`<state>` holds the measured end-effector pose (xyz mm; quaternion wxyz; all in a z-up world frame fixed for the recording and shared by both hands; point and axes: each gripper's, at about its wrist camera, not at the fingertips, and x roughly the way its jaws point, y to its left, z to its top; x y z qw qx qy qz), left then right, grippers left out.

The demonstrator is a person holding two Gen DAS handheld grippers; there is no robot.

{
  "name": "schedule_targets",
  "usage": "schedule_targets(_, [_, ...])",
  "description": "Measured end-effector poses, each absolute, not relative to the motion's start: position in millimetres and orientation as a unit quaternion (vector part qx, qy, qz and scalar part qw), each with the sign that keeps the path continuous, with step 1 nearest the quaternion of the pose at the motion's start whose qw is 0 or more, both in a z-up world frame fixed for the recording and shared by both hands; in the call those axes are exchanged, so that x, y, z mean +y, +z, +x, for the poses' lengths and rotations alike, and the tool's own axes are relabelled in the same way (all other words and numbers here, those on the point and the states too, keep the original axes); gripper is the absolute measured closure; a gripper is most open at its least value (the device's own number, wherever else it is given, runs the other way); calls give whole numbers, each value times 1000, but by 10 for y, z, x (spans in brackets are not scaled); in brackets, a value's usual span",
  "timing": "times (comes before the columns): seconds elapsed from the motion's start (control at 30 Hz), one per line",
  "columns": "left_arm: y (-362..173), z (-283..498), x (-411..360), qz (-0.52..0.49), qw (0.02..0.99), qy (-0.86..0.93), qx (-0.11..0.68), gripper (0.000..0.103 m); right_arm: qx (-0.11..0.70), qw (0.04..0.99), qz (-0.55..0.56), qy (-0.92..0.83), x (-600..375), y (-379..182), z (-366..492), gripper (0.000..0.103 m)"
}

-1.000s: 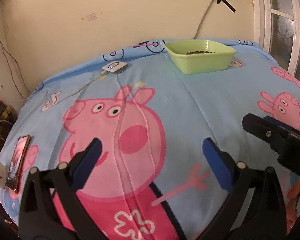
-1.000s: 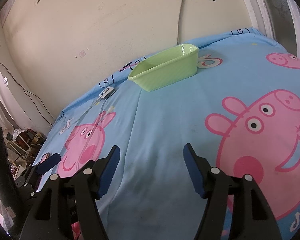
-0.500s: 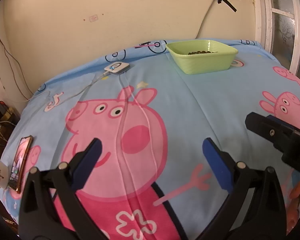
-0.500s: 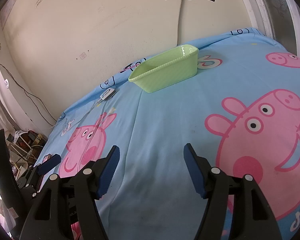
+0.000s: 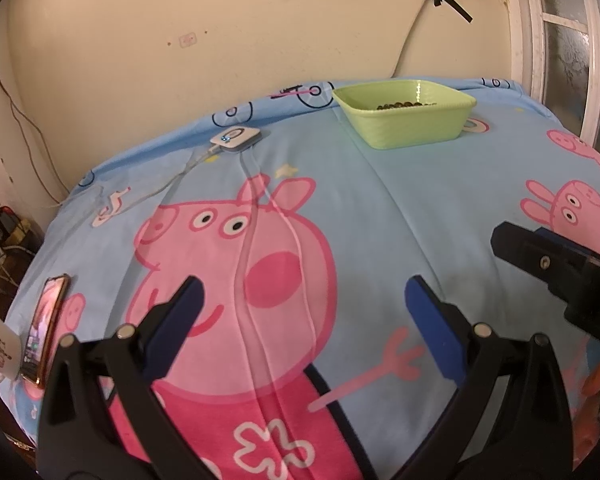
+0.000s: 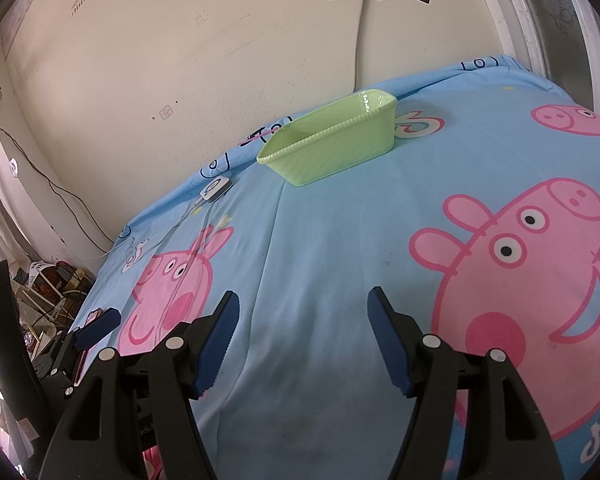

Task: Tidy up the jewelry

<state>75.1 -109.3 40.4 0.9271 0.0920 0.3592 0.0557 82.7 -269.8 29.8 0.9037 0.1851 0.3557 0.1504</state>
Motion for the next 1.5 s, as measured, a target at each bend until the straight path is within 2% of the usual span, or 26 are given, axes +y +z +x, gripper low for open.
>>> schedule_targets(1.5, [383,753,-1158,116,925,65,356,6,353,904,184,154,-2652,310,810,60])
